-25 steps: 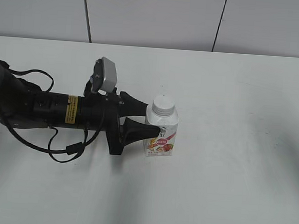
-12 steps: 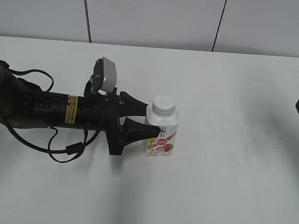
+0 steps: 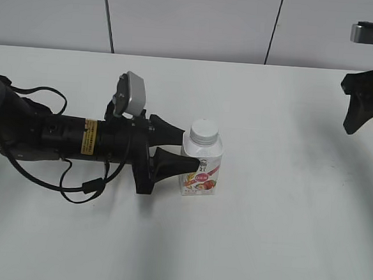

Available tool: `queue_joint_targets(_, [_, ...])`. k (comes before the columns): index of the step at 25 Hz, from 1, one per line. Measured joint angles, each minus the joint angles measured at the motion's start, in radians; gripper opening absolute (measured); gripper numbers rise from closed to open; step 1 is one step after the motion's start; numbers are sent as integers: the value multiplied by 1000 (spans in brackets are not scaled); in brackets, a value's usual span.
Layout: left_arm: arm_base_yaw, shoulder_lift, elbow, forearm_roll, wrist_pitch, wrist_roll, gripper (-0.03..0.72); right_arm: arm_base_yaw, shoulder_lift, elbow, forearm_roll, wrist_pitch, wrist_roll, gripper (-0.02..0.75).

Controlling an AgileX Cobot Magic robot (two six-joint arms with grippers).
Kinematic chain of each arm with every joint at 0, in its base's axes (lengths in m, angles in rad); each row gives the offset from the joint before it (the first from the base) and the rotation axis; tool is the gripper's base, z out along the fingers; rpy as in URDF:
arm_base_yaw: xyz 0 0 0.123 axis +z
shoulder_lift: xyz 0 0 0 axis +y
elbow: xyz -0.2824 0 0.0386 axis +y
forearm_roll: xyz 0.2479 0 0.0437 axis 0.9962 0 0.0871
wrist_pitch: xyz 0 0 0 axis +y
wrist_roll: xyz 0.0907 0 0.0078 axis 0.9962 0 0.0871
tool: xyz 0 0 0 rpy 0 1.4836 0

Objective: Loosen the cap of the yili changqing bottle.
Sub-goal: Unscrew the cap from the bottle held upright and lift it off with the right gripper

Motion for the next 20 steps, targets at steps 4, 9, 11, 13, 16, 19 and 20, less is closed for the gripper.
queue_joint_targets(4, [0, 0, -1, 2, -1, 0, 412, 0, 24, -40, -1, 39, 22, 481])
queue_joint_targets(9, [0, 0, -1, 3, 0, 0, 412, 26, 25, -49, -6, 56, 34, 481])
queue_joint_targets(11, [0, 0, -1, 3, 0, 0, 412, 59, 25, -50, -7, 57, 47, 481])
queue_joint_targets(13, [0, 0, -1, 3, 0, 0, 412, 113, 25, -52, -9, 57, 69, 481])
queue_joint_targets(16, [0, 0, -1, 3, 0, 0, 412, 200, 26, -74, -9, 56, 109, 481])
queue_joint_targets(19, [0, 0, -1, 3, 0, 0, 412, 281, 26, -129, -9, 56, 142, 481])
queue_joint_targets(20, [0, 0, -1, 3, 0, 0, 412, 302, 26, -146, -8, 56, 151, 481])
